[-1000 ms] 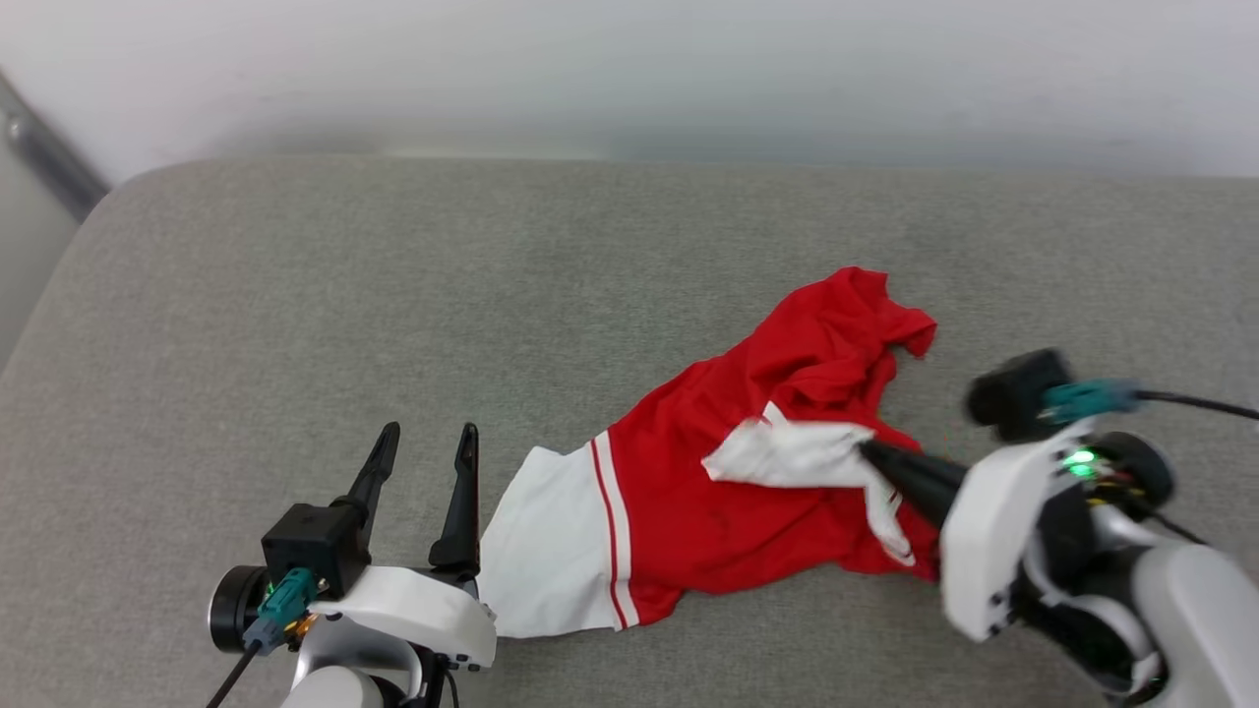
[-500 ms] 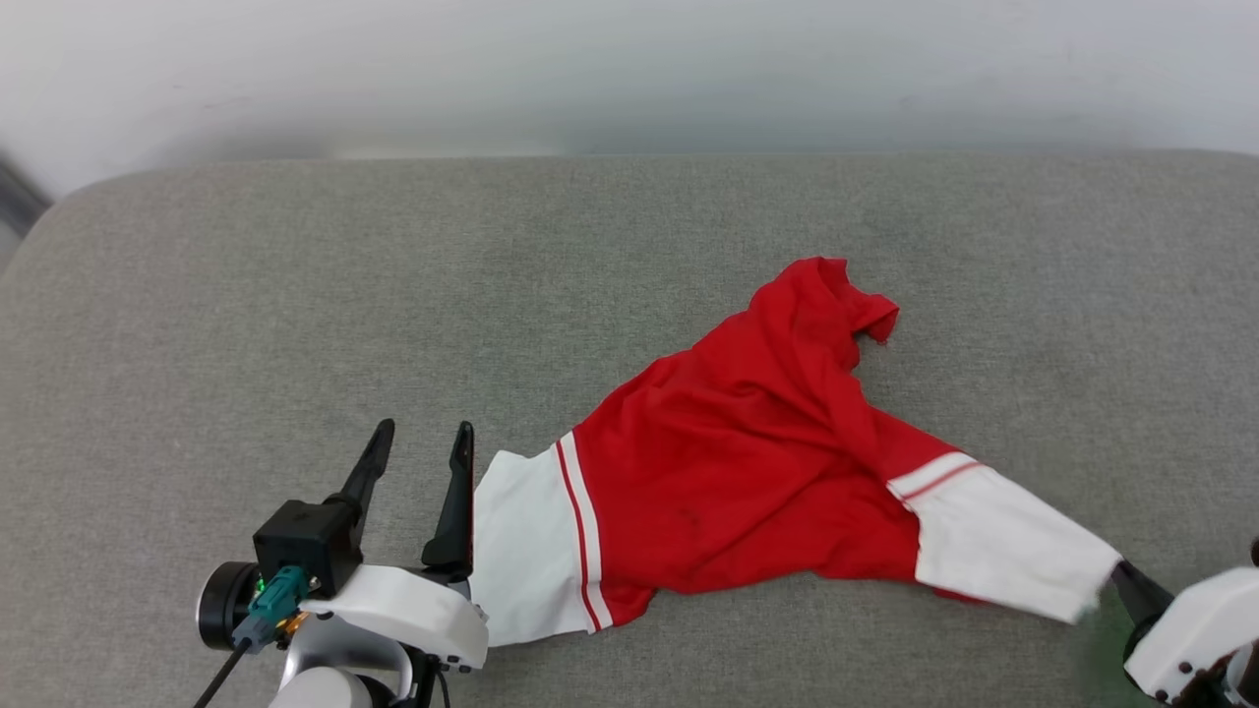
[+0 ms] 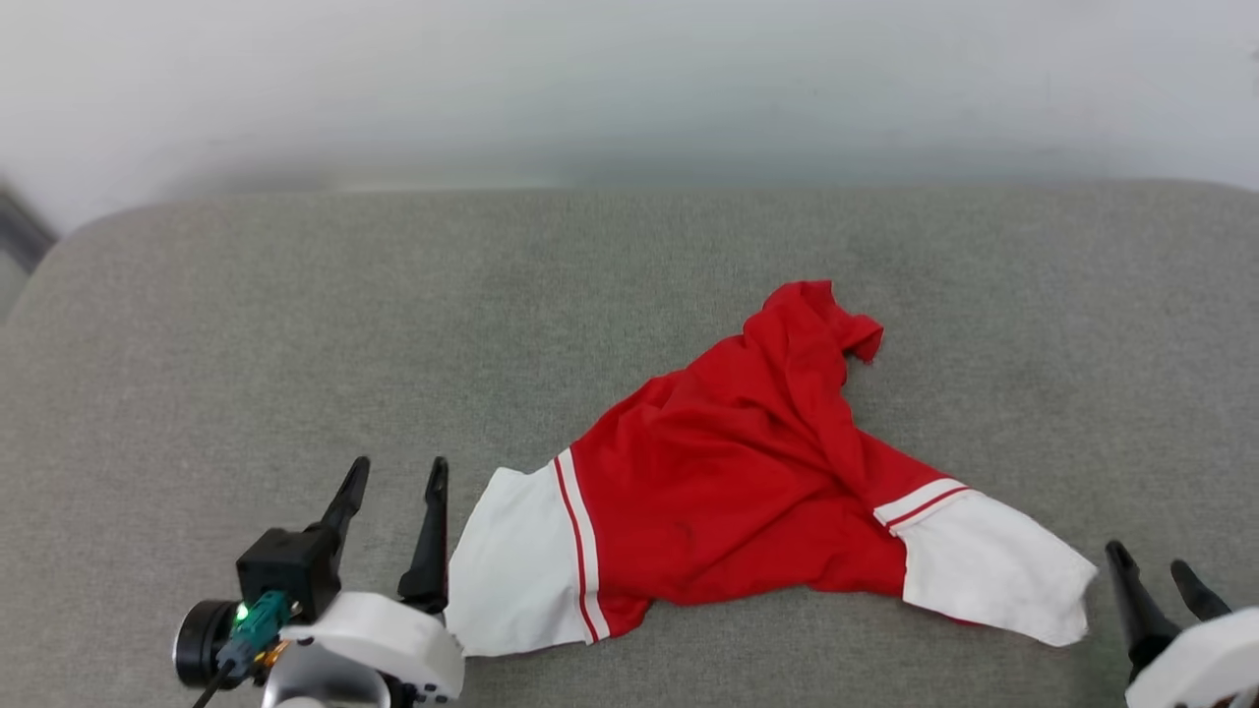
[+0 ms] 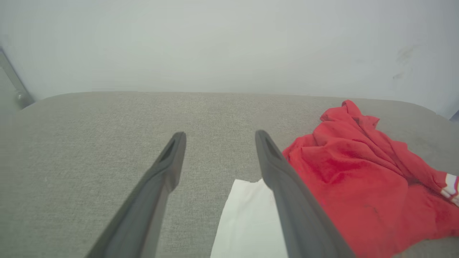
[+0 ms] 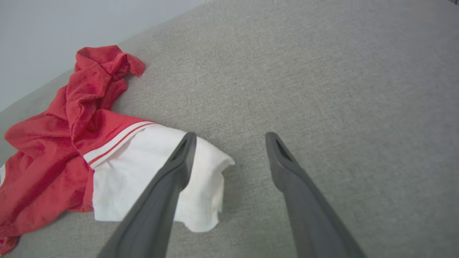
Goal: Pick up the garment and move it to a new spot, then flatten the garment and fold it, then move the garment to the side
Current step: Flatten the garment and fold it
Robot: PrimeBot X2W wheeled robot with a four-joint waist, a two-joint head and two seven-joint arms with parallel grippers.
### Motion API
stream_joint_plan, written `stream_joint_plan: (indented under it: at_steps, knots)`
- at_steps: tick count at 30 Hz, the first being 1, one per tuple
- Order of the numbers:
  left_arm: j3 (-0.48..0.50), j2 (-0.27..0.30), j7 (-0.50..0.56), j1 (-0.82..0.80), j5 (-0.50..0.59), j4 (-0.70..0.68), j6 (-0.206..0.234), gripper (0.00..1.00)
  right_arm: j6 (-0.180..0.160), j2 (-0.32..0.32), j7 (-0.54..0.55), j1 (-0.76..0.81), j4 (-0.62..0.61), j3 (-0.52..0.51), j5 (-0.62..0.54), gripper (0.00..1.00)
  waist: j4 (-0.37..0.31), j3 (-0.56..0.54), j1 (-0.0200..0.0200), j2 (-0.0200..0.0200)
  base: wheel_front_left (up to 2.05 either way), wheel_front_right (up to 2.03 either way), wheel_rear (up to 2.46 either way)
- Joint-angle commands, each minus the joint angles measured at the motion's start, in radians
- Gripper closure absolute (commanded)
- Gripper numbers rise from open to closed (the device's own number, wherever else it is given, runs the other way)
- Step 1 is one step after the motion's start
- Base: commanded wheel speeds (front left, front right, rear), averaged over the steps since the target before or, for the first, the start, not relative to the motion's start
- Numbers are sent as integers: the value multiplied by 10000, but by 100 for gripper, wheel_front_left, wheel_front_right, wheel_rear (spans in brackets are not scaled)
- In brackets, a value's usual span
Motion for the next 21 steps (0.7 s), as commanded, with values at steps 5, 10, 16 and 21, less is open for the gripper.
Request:
stream_joint_plan:
  at_steps: [5, 10, 16, 21]
  knots:
    - [172, 276, 304, 506, -268, -10, 85, 0, 0, 220, -612, 933, -1369, 208, -691, 0, -181, -592, 0, 0, 0, 0, 0]
    - [139, 772, 1557, 774, -644, -411, 63, 0, -1, 336, -1069, 1183, -2453, 888, -1256, 0, -488, -728, 0, 0, 0, 0, 0]
    - [-193, 1668, 4327, 768, -1301, -851, -95, 0, -1, 372, -1162, 1128, -3244, 2063, -1619, 0, -1064, -560, 0, 0, 0, 0, 0]
    - [-344, 2233, 6073, 940, -1895, -835, -128, 0, -1, 229, -1292, 815, -3334, 2812, -1485, 0, -1652, -174, 0, 0, 0, 0, 0]
